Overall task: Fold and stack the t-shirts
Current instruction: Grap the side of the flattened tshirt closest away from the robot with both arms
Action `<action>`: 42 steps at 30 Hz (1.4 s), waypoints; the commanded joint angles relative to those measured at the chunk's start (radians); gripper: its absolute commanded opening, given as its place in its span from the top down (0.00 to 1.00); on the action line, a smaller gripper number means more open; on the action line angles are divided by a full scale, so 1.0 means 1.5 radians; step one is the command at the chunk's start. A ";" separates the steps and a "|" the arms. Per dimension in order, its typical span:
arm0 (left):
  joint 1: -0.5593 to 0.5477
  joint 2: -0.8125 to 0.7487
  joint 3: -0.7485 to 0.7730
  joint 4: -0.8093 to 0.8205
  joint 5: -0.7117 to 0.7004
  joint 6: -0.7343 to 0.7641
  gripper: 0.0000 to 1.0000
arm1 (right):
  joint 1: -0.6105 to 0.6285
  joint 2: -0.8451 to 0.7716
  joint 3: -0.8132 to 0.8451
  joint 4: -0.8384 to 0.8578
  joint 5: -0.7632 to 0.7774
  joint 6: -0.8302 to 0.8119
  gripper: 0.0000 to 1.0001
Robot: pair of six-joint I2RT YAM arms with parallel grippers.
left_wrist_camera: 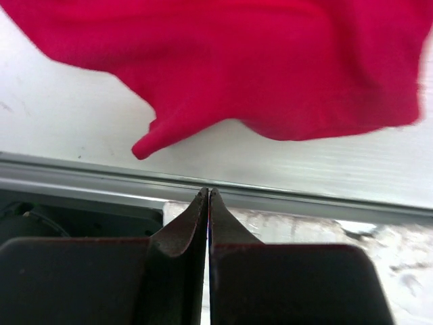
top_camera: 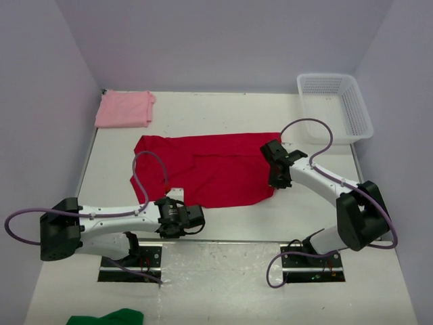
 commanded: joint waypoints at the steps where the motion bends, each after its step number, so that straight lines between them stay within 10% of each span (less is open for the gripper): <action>1: -0.007 0.053 0.024 -0.044 -0.013 -0.064 1.00 | 0.007 -0.025 -0.008 0.013 -0.005 0.001 1.00; 8: 0.043 0.071 0.045 -0.060 -0.049 -0.041 0.78 | 0.021 -0.056 -0.015 0.008 -0.011 0.000 1.00; 42: 0.174 0.133 0.021 0.083 0.023 0.181 0.75 | 0.039 -0.127 -0.039 0.006 -0.017 0.004 1.00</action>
